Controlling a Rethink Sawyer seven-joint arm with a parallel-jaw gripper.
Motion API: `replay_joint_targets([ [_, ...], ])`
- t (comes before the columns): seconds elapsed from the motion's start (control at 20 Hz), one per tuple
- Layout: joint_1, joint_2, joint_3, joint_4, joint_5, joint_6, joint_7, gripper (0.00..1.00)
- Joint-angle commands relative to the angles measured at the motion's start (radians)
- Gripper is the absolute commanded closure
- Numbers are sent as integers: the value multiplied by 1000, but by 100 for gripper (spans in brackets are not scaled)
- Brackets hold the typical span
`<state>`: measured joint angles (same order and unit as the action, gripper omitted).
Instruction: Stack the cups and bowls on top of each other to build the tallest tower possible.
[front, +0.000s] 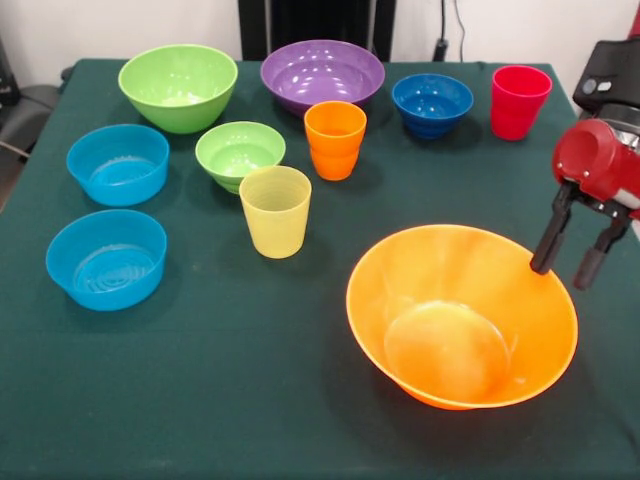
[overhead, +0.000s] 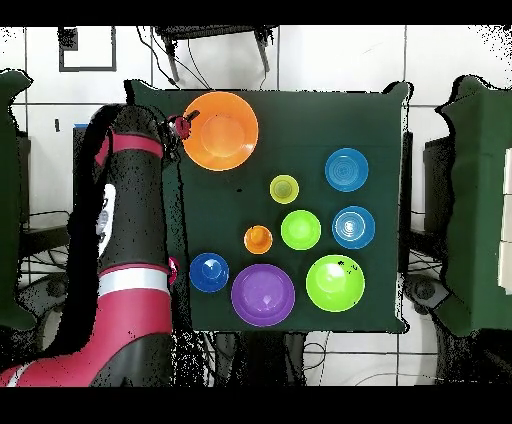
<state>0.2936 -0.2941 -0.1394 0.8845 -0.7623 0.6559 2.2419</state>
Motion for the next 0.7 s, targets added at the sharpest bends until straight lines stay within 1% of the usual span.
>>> replay_joint_targets([
  [0.05, 30, 83, -24, 110, -40, -40, 146, 0],
  [0.1, 24, 83, -16, 119, -18, -45, 147, 0],
  [0.25, 31, 96, -21, 126, 11, -72, 184, 0],
  [0.4, 23, 100, -3, 135, 50, -90, 189, 0],
  [0.6, 78, 142, -70, 87, 19, -119, 274, 0],
  [0.7, 95, 157, -95, 67, 15, -116, 292, 0],
])
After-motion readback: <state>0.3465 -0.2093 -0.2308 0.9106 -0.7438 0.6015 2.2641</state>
